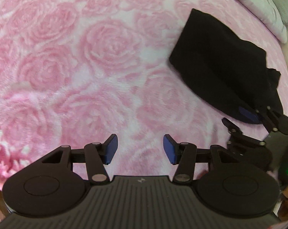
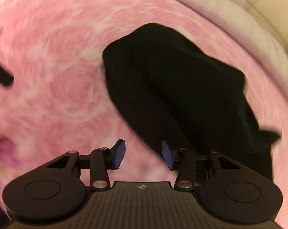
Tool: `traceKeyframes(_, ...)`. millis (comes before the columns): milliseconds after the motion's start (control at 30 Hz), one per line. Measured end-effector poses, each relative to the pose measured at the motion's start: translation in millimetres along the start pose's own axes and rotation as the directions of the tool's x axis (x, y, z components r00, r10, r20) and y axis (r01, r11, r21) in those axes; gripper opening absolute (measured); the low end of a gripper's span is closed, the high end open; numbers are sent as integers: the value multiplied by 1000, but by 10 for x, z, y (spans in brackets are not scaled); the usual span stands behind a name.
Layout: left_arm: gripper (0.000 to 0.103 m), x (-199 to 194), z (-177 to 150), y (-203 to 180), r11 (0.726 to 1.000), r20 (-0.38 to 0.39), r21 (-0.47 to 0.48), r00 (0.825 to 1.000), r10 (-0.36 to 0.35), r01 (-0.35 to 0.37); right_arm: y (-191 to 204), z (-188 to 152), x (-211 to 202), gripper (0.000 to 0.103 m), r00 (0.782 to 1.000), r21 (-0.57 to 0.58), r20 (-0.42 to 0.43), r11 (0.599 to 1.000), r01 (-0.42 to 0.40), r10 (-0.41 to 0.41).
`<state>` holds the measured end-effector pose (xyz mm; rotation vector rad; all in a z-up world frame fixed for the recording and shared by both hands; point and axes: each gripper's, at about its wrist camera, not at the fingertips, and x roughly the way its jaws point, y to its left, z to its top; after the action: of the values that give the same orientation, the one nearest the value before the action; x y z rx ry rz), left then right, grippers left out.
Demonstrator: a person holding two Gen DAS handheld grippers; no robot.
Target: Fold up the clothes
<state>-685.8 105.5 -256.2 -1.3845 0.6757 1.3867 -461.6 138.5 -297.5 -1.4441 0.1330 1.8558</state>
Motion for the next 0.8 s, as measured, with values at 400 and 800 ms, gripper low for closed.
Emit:
traceKeyframes(400,47,245,7,-111,999,28,-50,999,20,-18,-1172,-436,-473,0,971,474,200,855,-211,129)
traceKeyframes(800,47,396,-259,-155,995,-11,-84,999,47,-47,-9,-1085,-550,63,997,-277,70,961,-19,40)
